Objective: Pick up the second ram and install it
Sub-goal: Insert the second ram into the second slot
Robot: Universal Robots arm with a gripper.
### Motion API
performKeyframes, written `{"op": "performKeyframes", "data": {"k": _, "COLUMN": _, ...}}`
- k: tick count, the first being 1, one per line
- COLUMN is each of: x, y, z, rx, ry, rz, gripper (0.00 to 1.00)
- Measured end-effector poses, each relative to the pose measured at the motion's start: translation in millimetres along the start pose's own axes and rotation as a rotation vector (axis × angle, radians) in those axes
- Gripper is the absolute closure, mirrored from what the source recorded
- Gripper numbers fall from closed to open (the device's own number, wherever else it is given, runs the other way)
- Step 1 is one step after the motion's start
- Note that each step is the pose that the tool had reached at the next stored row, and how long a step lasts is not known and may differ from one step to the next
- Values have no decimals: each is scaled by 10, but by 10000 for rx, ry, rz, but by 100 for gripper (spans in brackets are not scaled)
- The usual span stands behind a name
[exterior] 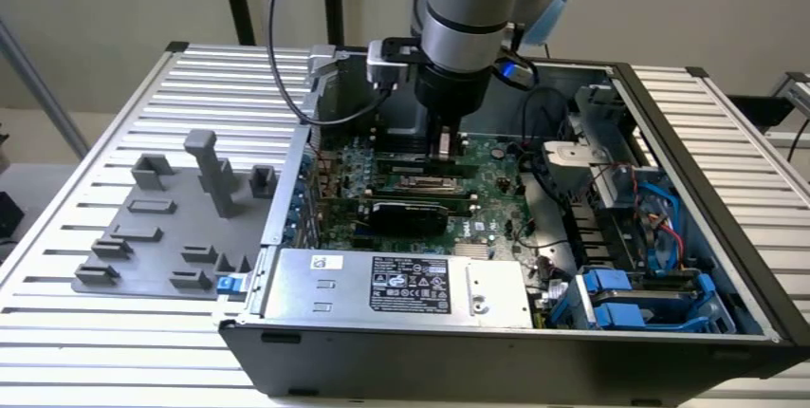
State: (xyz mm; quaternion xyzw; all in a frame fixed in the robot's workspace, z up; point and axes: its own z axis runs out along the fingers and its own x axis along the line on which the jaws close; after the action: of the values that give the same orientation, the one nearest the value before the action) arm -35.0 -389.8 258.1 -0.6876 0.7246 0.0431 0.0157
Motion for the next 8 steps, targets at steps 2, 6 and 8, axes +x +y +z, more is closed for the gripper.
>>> {"op": "performKeyframes", "data": {"k": 2, "x": 3, "y": 4, "z": 37, "rx": -1, "ry": -1, "rz": -14, "gripper": 87}}
{"op": "performKeyframes", "data": {"k": 6, "x": 10, "y": 22, "z": 108, "rx": -7, "ry": 4, "rz": -81, "gripper": 87}}
{"op": "performKeyframes", "data": {"k": 8, "x": 14, "y": 25, "z": 146, "rx": -8, "ry": 3, "rz": -105, "gripper": 87}}
